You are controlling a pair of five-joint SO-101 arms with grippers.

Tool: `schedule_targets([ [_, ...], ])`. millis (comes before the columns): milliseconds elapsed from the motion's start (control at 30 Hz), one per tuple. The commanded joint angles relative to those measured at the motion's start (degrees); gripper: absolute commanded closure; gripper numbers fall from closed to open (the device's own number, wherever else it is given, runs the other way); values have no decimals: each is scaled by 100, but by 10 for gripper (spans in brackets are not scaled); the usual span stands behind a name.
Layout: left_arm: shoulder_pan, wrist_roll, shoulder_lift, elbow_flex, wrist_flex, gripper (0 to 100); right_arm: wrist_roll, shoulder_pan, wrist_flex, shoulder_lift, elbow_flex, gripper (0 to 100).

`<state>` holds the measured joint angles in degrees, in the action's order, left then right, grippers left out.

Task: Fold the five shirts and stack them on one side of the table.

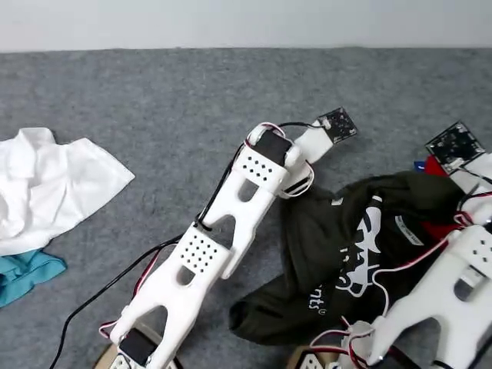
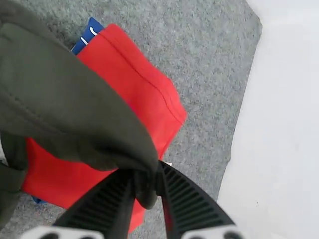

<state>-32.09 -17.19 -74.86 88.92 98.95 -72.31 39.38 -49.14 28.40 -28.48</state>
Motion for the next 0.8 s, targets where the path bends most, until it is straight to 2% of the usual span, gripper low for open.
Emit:
schedule_targets([
  [0, -185, 18, 44, 224, 158, 818, -62, 31, 119, 48, 62, 988],
  [500, -114, -123, -18, -347, 149, 821, -70, 31, 75, 48, 62, 988],
  [767, -132, -448, 26, -593, 158, 951, -79, 31, 84, 48, 62, 988],
])
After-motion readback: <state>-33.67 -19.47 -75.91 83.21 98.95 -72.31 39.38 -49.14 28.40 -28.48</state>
